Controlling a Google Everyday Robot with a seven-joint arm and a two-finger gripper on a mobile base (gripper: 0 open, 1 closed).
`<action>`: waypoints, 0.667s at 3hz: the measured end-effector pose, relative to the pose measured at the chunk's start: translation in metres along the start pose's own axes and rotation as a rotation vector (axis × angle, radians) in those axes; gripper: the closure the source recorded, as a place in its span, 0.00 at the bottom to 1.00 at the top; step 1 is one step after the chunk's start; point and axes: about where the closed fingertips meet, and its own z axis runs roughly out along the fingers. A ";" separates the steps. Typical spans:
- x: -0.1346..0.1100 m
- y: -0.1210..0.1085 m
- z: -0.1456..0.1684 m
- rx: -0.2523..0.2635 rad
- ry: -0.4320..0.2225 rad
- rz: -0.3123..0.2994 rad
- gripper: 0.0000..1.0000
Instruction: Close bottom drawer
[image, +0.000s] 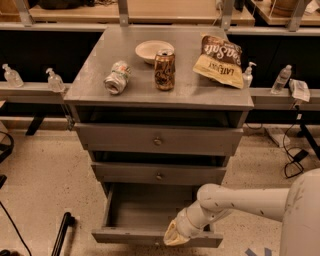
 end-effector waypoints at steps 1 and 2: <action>0.000 0.000 0.000 -0.001 0.000 0.000 1.00; 0.008 -0.008 0.022 -0.005 -0.052 0.013 1.00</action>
Offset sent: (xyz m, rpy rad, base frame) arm 0.0297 0.0431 -0.1244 0.2730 0.1279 -0.0759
